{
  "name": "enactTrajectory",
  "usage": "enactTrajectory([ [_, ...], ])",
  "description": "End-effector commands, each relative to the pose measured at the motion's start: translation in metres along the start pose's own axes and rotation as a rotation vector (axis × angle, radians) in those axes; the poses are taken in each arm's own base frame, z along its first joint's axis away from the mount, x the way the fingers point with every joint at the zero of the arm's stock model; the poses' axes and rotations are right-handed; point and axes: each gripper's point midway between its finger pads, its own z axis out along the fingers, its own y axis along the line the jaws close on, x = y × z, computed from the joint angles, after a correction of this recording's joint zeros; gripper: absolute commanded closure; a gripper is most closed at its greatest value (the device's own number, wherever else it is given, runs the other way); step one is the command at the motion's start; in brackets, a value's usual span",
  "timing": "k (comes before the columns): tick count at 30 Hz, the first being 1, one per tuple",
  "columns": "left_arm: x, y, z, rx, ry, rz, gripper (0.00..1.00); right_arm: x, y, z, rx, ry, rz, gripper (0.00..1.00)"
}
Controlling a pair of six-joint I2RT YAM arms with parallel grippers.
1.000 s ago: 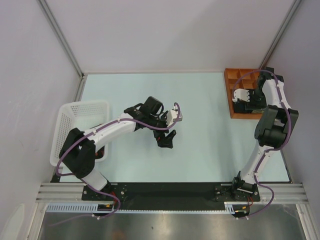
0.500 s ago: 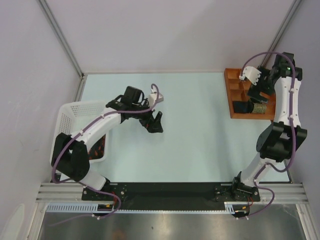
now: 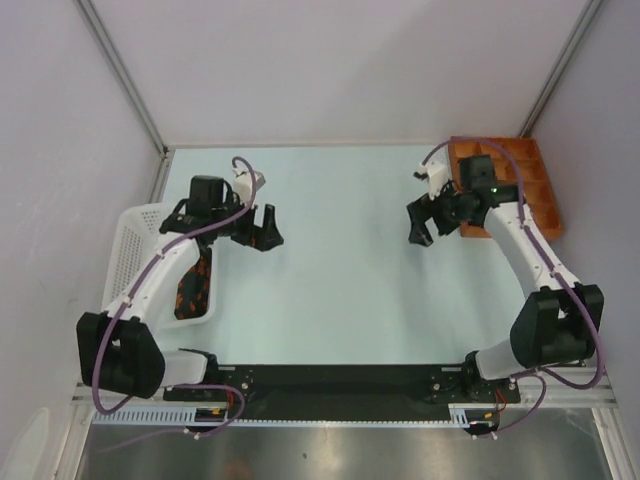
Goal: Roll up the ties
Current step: Reset both arms
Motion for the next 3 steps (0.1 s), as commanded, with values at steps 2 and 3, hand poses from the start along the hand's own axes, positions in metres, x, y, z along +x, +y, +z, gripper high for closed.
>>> enactTrajectory([
  [2, 0.0312, 0.0140, -0.0012, -0.096, 0.025, -0.007, 0.00, -0.0031, 0.0241, 0.0123, -0.011, -0.108, 0.180, 0.00],
  [3, 0.0286, 0.0153, -0.0056, -0.116, 0.008, 0.006, 0.01, 0.0032, 0.0271, 0.0145, -0.016, -0.099, 0.204, 0.00],
])
